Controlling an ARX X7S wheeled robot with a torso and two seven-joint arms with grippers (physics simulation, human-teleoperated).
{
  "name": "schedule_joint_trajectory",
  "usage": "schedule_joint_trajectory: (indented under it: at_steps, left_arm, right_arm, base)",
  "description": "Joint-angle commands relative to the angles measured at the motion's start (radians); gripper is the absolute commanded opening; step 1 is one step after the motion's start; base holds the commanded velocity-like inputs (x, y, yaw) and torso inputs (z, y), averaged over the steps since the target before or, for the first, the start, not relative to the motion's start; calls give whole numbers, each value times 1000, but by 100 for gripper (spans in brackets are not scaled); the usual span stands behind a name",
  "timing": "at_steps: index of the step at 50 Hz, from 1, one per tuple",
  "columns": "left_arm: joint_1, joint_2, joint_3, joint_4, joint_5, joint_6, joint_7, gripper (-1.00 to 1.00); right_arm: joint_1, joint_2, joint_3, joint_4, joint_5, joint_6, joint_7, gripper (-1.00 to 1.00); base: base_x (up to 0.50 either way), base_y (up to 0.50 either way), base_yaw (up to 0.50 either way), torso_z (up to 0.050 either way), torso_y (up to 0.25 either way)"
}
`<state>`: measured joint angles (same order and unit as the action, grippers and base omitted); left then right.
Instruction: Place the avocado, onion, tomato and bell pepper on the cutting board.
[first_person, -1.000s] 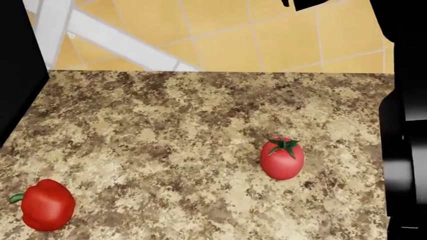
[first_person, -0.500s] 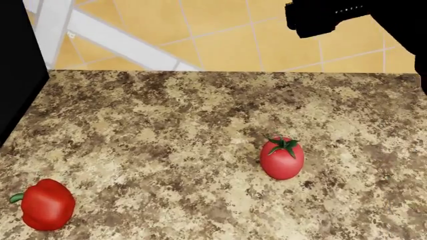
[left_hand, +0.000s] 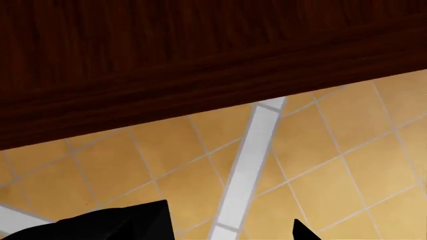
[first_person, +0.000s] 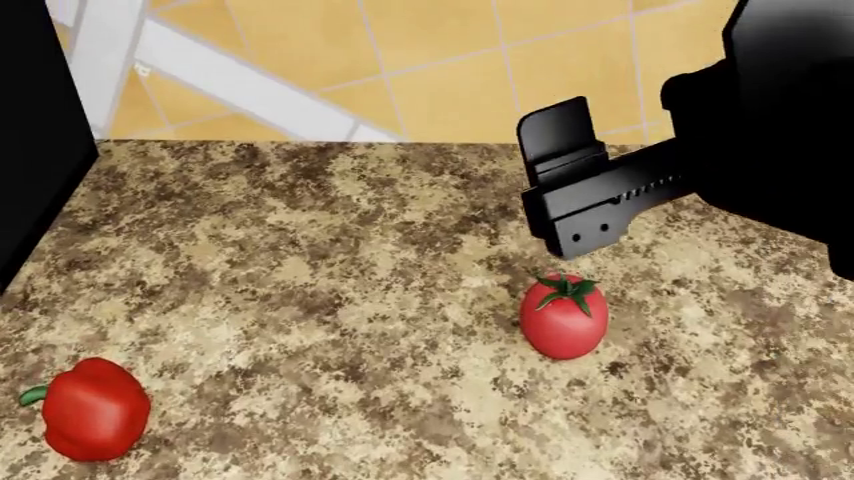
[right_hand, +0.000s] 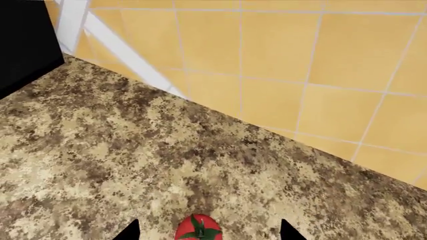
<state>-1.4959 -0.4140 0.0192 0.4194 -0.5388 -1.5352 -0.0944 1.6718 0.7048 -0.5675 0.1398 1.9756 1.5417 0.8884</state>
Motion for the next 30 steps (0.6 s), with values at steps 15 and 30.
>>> schedule_joint_trajectory:
  at_steps: [15, 30]
  left_arm:
    - [15, -19, 8, 0, -46, 13, -33, 100]
    - [17, -31, 22, -15, -59, 28, -47, 100]
  right_arm:
    - [-67, 6, -132, 7, -340, -87, -384, 100]
    - [-164, -30, -190, 51, -474, -202, -519, 100]
  base:
    - [0, 0, 0, 0, 0]
    - [0, 0, 0, 0, 0]
